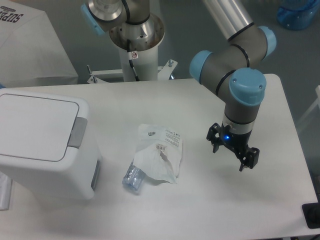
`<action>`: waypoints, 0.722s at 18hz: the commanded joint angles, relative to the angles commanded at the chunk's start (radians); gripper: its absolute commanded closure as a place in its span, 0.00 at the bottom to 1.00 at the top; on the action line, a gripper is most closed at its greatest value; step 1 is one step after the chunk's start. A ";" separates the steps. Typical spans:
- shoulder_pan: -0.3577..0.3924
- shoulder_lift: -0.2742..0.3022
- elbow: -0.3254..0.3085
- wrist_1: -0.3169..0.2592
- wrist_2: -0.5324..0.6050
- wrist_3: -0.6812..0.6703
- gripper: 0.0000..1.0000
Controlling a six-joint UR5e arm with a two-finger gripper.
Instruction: Open the trash can
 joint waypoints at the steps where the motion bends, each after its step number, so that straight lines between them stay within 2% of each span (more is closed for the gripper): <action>1: 0.000 0.000 -0.002 0.000 0.000 0.000 0.00; 8: 0.000 -0.002 0.003 -0.002 -0.002 -0.018 0.00; 13: -0.003 -0.003 -0.003 -0.002 -0.020 -0.143 0.00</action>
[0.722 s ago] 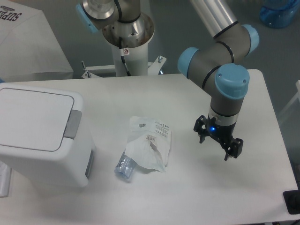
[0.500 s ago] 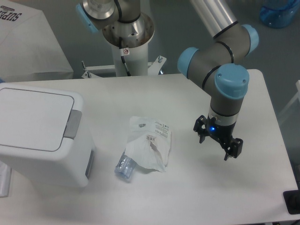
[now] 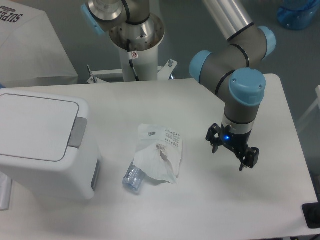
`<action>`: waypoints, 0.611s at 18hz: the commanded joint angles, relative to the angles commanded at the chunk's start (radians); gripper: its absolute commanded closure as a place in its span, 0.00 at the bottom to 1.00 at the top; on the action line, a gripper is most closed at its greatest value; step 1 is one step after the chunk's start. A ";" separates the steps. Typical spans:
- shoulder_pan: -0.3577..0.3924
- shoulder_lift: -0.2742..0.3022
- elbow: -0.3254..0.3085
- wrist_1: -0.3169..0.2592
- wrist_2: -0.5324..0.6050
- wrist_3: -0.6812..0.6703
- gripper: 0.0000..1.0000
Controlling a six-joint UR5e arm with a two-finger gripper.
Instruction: Open the trash can
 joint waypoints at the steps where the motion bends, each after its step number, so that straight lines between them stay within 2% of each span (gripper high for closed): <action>1: 0.002 0.003 -0.002 -0.002 -0.015 -0.008 0.00; 7: 0.006 0.029 -0.012 -0.005 -0.127 -0.054 0.00; 11: 0.015 0.058 -0.011 -0.014 -0.308 -0.069 0.00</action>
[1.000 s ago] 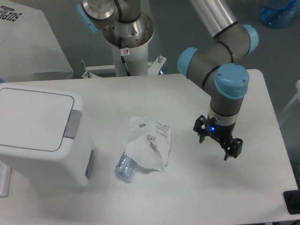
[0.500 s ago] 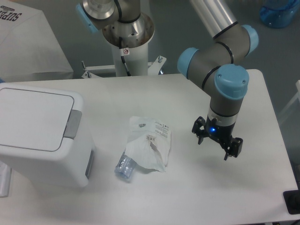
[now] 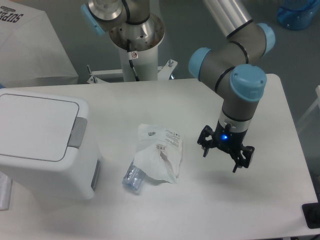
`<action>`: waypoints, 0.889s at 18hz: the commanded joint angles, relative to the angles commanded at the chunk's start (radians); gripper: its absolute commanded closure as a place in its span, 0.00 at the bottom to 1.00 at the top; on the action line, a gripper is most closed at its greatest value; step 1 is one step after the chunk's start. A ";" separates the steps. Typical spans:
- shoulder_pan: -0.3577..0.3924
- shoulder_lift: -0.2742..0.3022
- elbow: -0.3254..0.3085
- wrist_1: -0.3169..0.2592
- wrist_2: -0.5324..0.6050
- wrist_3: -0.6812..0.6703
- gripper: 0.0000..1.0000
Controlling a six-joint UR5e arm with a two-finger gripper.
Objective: Open the trash can
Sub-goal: 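Move the open gripper over the bag toward the white trash can lid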
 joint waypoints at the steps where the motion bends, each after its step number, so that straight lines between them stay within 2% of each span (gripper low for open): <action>1: 0.003 0.014 -0.003 -0.002 -0.009 -0.034 0.00; 5: -0.017 0.046 0.014 0.000 -0.042 -0.267 0.00; 8: -0.054 0.068 0.026 0.000 -0.112 -0.365 0.00; 13: -0.132 0.092 0.060 0.002 -0.143 -0.535 0.00; 16: -0.150 0.152 0.058 0.000 -0.215 -0.592 0.00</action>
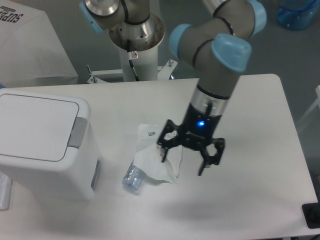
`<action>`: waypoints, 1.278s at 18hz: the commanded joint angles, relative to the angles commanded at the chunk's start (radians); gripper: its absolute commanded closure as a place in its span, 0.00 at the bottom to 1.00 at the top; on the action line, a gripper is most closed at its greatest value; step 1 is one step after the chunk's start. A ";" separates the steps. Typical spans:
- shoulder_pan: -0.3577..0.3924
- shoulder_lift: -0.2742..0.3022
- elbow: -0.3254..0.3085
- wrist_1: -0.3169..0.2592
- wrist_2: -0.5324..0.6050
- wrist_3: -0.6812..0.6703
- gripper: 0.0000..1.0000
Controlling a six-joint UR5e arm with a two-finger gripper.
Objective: Open the trash can
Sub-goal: 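Move the open gripper over the bag toward the white trash can lid, then push the gripper against the trash can's grey panel to pop the lid open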
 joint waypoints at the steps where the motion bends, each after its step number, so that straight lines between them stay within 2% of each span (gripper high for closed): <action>1: -0.002 0.014 0.002 0.000 -0.037 -0.029 0.00; 5: -0.003 0.058 -0.002 0.000 -0.105 -0.135 0.00; 9: -0.026 0.089 -0.023 0.000 -0.109 -0.184 0.00; 19: -0.077 0.140 -0.146 0.009 -0.097 -0.172 0.00; 23: -0.097 0.137 -0.166 0.015 -0.097 -0.172 0.00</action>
